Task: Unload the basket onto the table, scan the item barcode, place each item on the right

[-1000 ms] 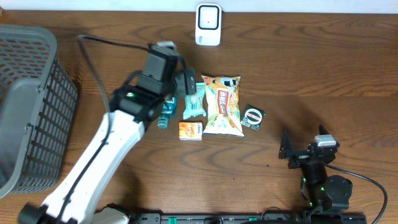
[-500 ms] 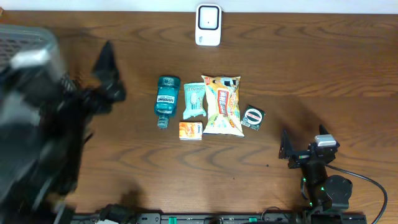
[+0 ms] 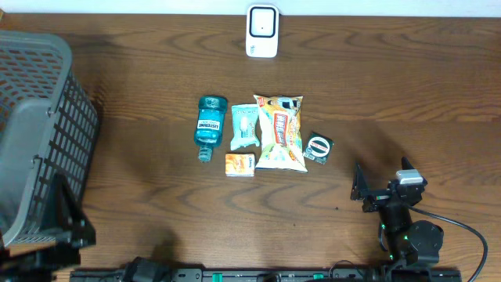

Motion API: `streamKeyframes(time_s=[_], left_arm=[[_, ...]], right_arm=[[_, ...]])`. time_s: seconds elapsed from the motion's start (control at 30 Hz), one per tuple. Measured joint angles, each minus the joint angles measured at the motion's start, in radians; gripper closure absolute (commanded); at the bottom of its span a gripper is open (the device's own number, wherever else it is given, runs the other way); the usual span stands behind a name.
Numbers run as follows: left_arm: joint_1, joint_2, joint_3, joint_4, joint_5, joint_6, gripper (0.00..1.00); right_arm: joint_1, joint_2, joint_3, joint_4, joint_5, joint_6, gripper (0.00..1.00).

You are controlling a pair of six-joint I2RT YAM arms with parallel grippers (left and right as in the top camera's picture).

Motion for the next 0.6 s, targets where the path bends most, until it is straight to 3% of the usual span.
streamKeyframes(time_s=[0.33,0.6], left_arm=[[0.000,-0.261,0.007,-0.185,-0.023,0.001,0.02],[0.000,-0.286,0.006,-0.455,-0.025,0.003,0.02]], right_arm=[[0.000,0.000,0.000,0.000,0.000,0.000,0.01],[0.000,0.000,0.000,0.000,0.000,0.000,0.01]])
